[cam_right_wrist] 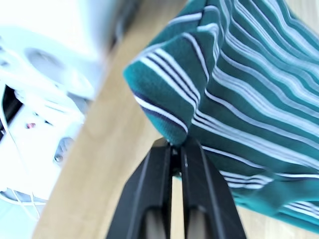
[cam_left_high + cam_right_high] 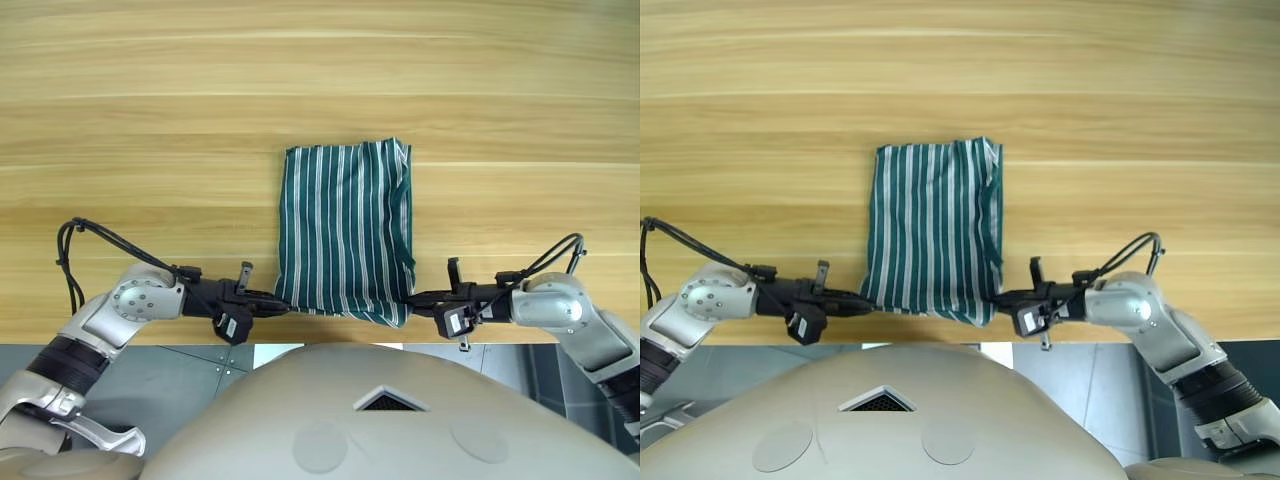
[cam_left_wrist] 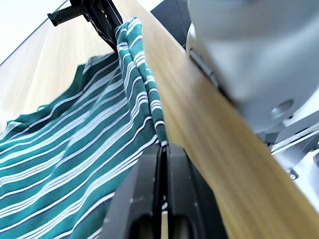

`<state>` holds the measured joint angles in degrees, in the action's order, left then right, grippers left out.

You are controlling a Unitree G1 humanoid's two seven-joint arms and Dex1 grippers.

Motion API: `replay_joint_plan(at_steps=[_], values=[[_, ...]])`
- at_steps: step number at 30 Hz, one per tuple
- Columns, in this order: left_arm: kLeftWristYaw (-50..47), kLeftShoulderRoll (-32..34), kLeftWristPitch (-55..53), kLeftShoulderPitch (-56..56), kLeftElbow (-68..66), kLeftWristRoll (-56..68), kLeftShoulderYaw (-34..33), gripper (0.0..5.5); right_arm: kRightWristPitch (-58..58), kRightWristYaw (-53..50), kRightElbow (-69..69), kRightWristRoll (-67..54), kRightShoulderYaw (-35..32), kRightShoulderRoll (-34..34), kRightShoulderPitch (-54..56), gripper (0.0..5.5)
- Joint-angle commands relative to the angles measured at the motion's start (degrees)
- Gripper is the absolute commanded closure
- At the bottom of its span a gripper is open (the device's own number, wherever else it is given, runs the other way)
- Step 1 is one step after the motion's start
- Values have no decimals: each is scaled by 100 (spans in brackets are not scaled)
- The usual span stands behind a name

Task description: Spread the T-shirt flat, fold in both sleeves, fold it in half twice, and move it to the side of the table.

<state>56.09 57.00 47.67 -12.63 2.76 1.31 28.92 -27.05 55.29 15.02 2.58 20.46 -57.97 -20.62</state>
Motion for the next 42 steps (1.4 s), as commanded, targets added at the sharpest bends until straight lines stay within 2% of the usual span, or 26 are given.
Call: replay_joint_plan(at_steps=[1, 6, 11, 15, 29, 35, 42], values=[[229, 380, -11, -294, 395, 418, -37, 550, -180, 149, 302, -406, -278, -323, -333, 545], [396, 522, -22, -558, 665, 840, -37, 550, -378, 245, 666, -832, -465, -494, -741, 545], [98, -157, -296, -256, 179, 266, -147, 550, -187, -28, 375, -541, -603, -122, -427, 545], [-65, -389, -420, -188, 131, 179, -288, 550, 23, -214, 442, -587, -769, 144, -78, 545], [154, -449, -715, -93, 722, 1519, -977, 550, 452, -354, 111, -399, -919, 680, 914, 545], [101, -895, -941, 519, -12, 1412, -1195, 550, 609, -585, -518, -7, -917, 971, 1425, 545], [-446, -1857, -1332, 1734, -1527, 677, -1328, 550, 862, -961, -1242, 481, -899, 1328, 2096, 545]])
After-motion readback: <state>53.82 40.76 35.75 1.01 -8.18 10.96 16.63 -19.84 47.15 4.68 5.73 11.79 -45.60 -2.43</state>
